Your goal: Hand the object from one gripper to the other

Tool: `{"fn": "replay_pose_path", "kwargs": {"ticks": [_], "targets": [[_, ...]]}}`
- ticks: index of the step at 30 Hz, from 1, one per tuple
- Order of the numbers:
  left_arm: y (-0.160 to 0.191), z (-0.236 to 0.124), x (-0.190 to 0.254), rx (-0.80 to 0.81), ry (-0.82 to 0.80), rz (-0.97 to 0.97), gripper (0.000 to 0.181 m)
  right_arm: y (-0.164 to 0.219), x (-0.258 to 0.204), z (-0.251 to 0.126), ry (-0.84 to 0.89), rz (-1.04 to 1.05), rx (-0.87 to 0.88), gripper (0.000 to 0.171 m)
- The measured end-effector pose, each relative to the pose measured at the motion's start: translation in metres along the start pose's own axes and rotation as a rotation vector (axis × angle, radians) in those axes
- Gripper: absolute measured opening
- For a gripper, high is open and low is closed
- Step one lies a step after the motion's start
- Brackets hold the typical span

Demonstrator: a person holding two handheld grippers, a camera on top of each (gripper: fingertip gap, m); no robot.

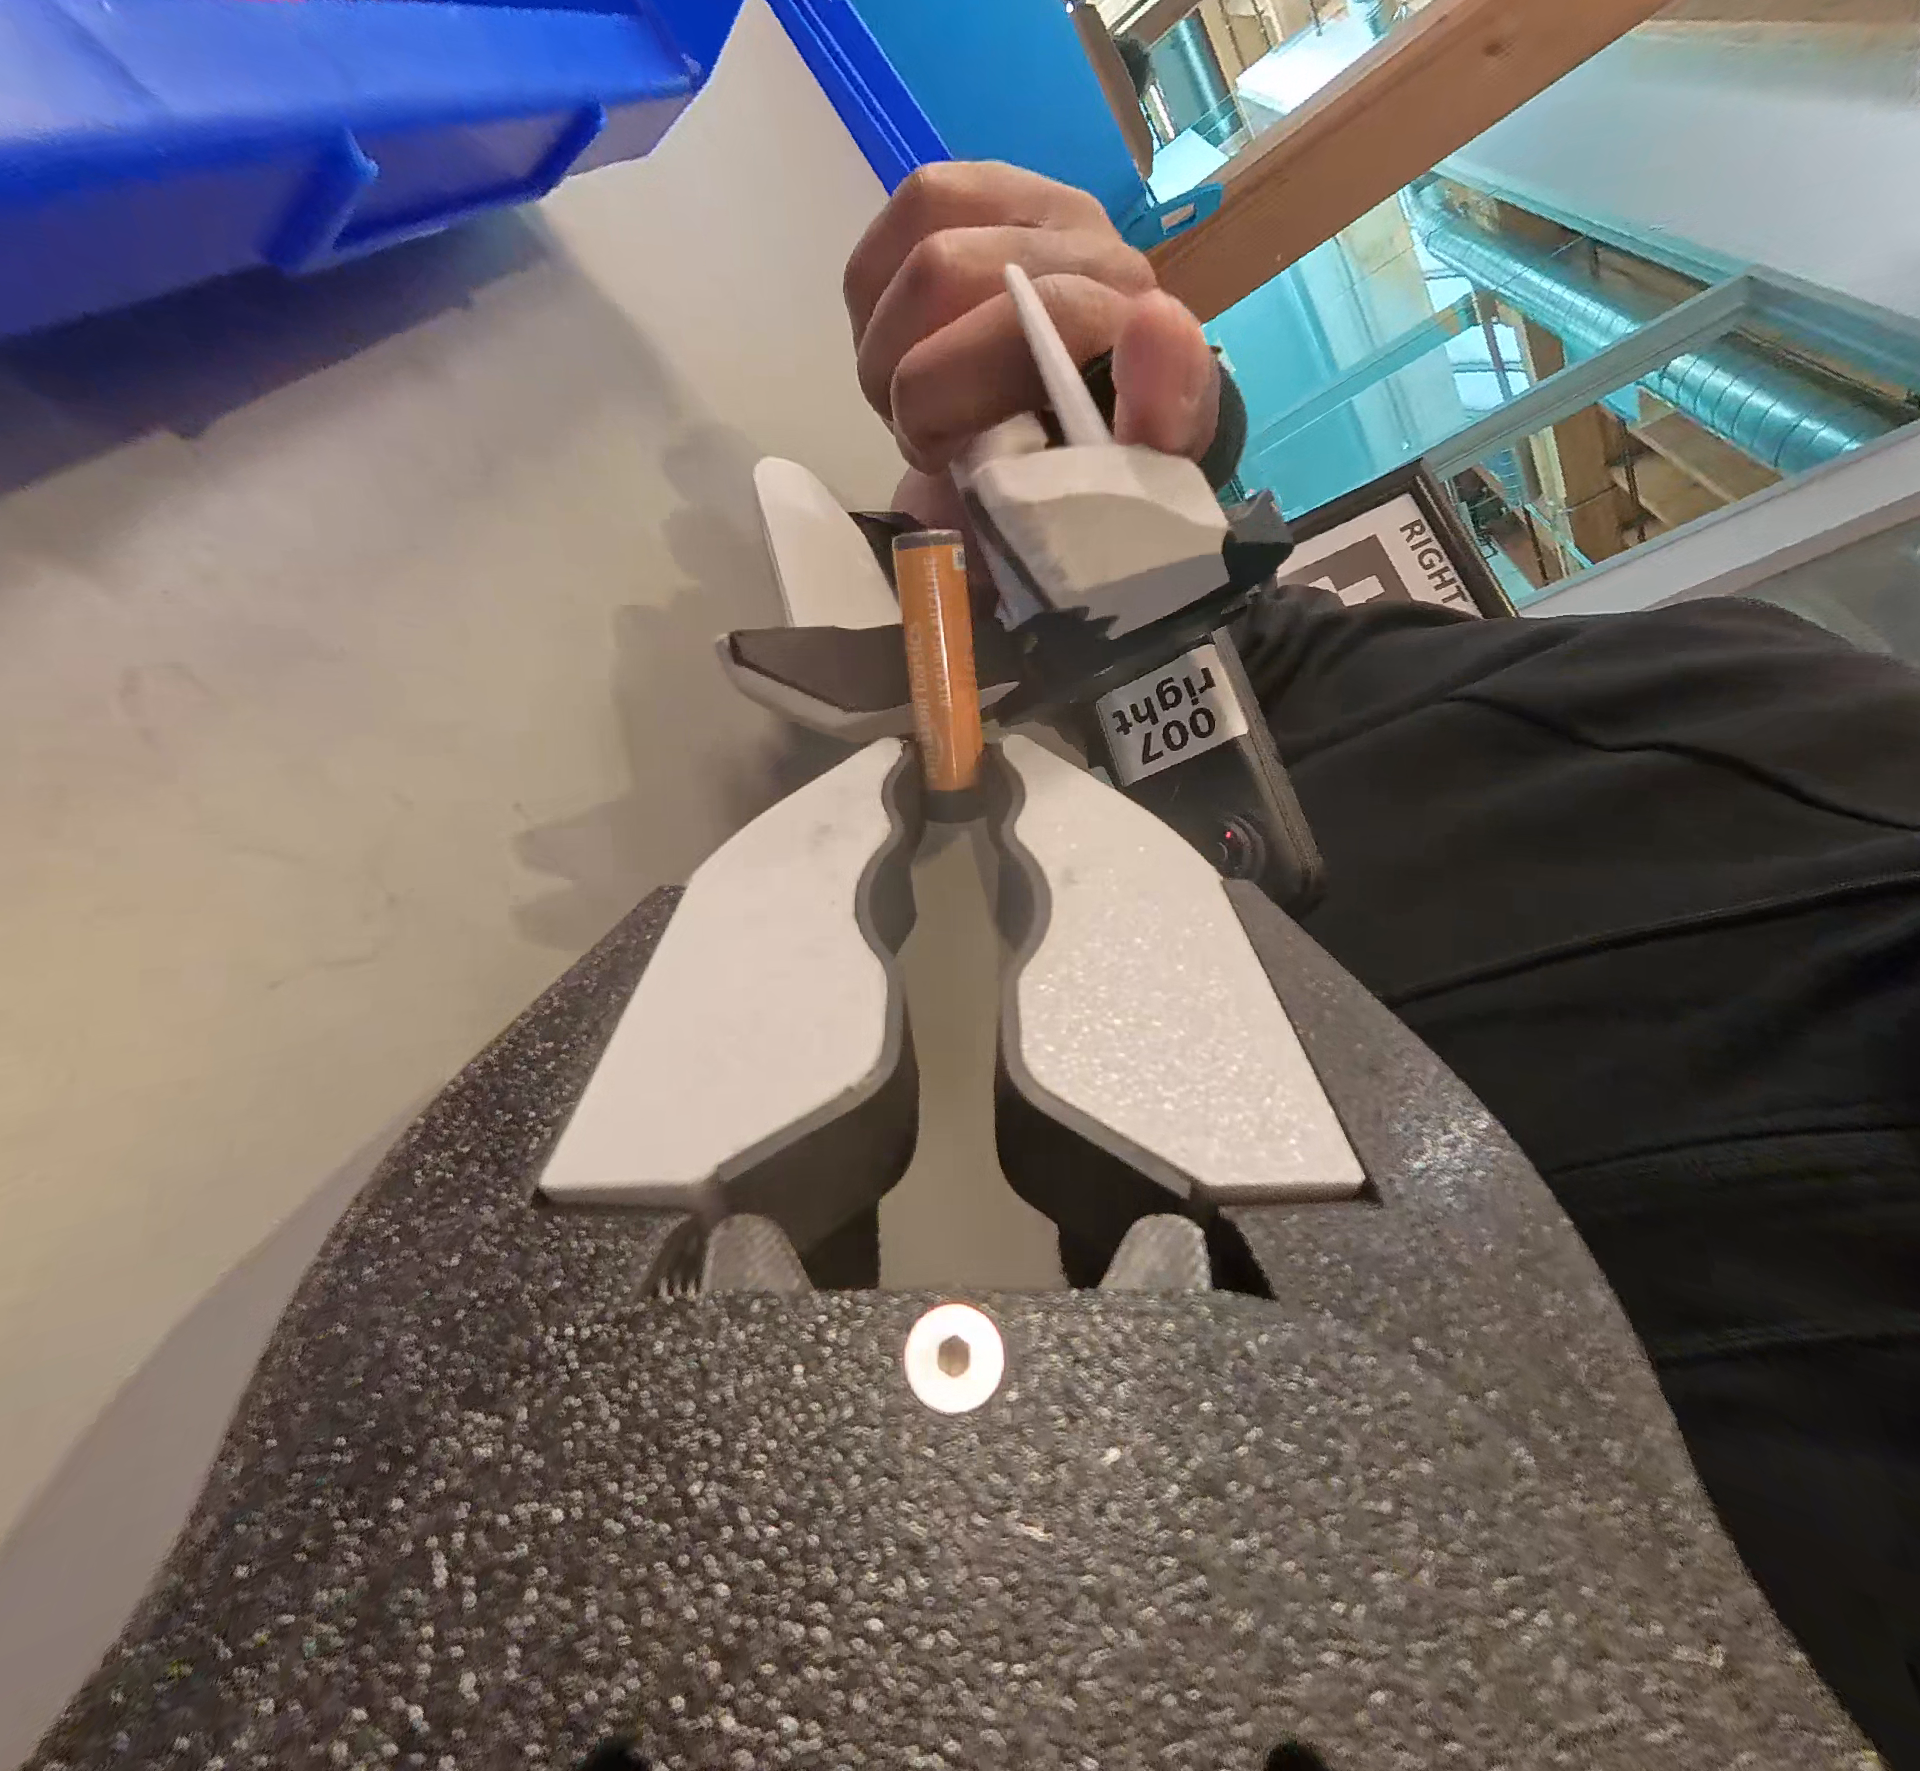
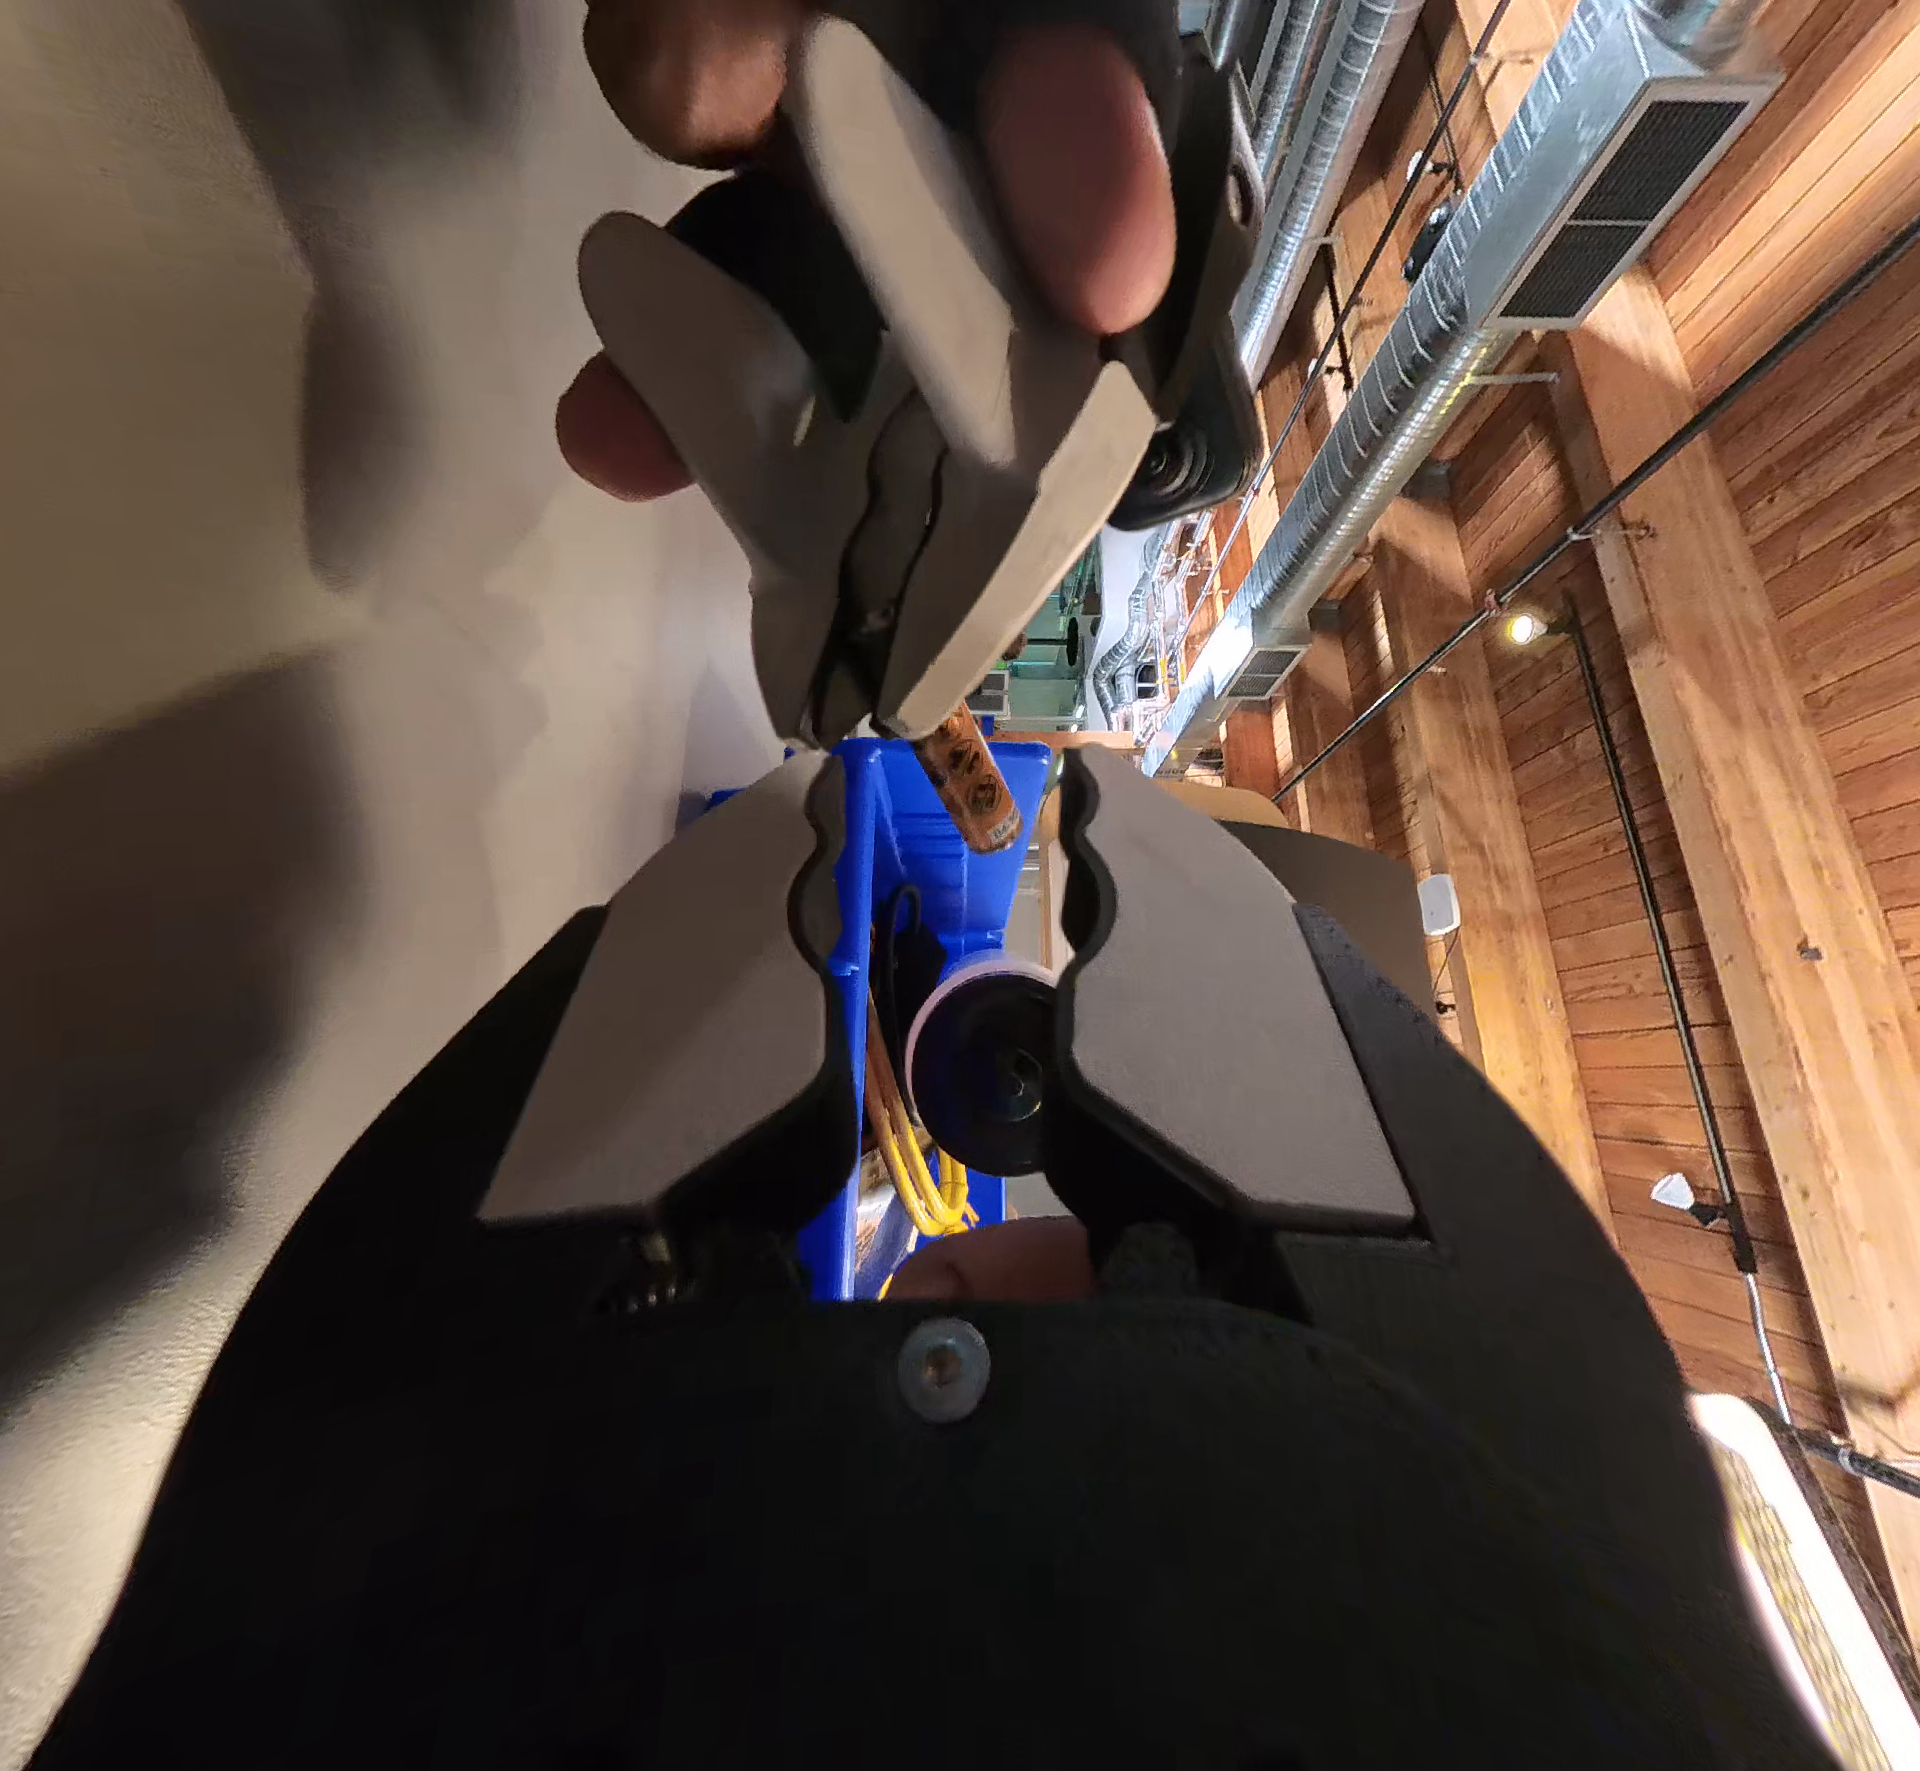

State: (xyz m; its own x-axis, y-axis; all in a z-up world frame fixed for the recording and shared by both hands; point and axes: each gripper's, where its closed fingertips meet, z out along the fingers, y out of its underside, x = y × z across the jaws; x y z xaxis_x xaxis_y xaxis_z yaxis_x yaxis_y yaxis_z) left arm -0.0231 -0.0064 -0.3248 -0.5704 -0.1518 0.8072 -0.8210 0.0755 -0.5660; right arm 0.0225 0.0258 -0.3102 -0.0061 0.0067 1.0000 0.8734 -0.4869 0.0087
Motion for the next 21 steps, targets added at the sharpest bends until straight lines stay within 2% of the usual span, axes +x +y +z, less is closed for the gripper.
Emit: {"fn": "replay_pose_path", "kwargs": {"ticks": [3,4,6,7,11,13,15,17,21], "targets": [[0.005,0.003,0.001,-0.03,-0.009,0.028,0.014,0.0,-0.002,0.001,-0.009,0.012,-0.001,0.015],[0.003,0.004,0.004,-0.022,0.005,0.061,0.018,0.001,-0.004,0.001,-0.03,0.045,-0.002,0.011],[-0.002,0.002,0.006,-0.007,-0.032,0.18,0.043,0.008,-0.002,0.002,-0.049,0.163,-0.026,0.01],[-0.006,-0.001,0.004,0.0,-0.084,0.271,0.056,0.013,-0.002,0.004,-0.072,0.24,-0.047,0.009],[-0.035,-0.023,-0.004,0.101,-0.388,0.784,0.067,0.023,-0.01,0.002,-0.217,0.591,-0.043,0.011],[-0.046,-0.03,0.004,0.165,-0.486,1.056,0.061,0.017,-0.015,0.0,-0.304,0.743,0.001,0.011],[-0.044,-0.027,0.016,0.196,-0.497,1.241,0.057,0.008,-0.016,-0.001,-0.372,0.882,0.052,0.011],[-0.04,-0.02,0.021,0.202,-0.482,1.287,0.052,-0.001,-0.016,-0.002,-0.427,0.98,0.095,0.011],[-0.034,-0.009,0.024,0.212,-0.43,1.273,0.034,-0.017,-0.014,-0.006,-0.477,1.018,0.154,0.011]]}}
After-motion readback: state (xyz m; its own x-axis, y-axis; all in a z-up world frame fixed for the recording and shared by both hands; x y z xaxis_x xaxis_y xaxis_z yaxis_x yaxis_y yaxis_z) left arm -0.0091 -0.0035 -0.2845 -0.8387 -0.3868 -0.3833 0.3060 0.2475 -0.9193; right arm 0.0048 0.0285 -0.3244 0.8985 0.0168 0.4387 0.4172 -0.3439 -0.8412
